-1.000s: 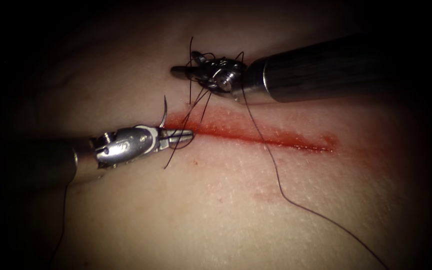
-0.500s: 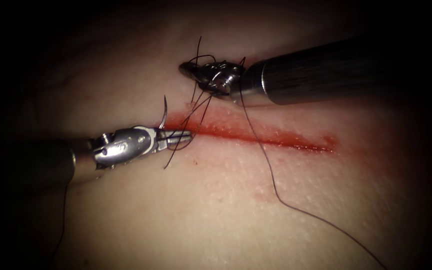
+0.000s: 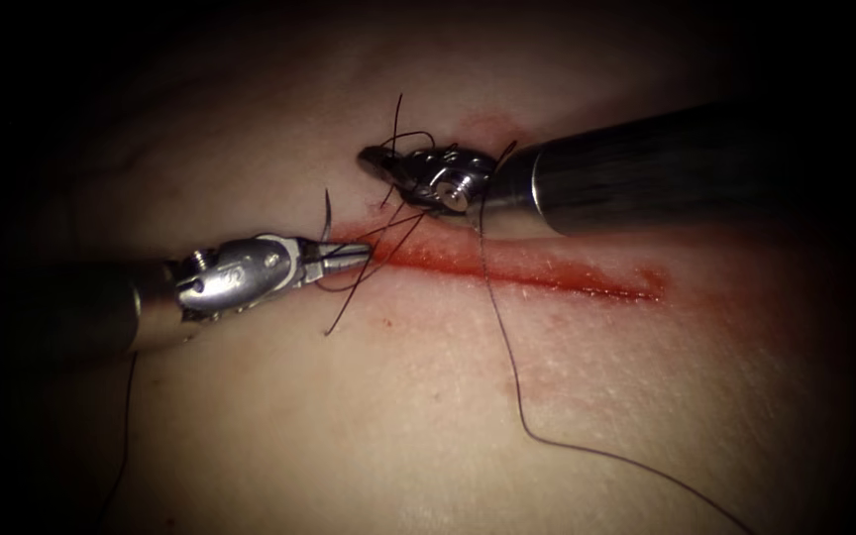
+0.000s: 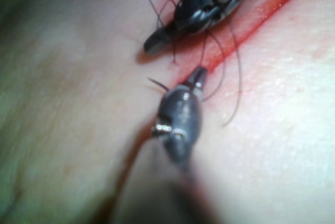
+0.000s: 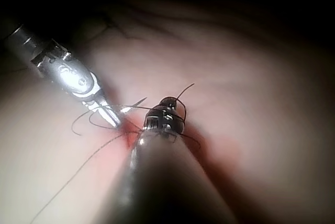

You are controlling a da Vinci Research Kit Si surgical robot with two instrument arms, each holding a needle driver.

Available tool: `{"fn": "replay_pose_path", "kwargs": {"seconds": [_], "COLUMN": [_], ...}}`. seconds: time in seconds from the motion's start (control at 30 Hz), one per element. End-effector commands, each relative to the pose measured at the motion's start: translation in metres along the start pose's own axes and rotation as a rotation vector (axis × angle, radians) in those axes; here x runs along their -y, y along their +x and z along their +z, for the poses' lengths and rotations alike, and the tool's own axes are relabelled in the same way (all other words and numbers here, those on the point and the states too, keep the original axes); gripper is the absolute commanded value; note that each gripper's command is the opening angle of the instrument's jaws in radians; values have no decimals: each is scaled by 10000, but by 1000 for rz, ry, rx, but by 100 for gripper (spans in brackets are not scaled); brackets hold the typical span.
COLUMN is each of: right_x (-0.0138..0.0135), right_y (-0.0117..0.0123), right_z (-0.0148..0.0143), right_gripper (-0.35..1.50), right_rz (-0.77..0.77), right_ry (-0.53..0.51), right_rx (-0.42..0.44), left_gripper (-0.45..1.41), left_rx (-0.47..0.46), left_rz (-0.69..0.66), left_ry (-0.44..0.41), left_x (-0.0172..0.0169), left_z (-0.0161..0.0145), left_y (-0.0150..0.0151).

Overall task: Wound Closure
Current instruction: Pull the right gripper down and the left gripper up to tighten the knot.

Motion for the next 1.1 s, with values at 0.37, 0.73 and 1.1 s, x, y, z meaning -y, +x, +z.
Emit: {"fn": "replay_pose_path", "kwargs": {"seconds": [0.37, 0.73, 1.1], "right_x": [41, 66, 103], "right_y": [5, 6, 7], "right_z": [-35, -60, -89], "right_gripper": [-35, -35, -35], "right_rz": [12, -18, -61], "right_ry": [72, 114, 156], "right_rx": [-31, -52, -72], "left_gripper": [-35, -35, -35], "left_rx": [19, 27, 42], "left_rz": [-37, -45, -53], "left_ry": [25, 62, 84], "left_x": [32, 81, 128], "left_z": [-7, -9, -2], "left_y": [2, 13, 19]}}
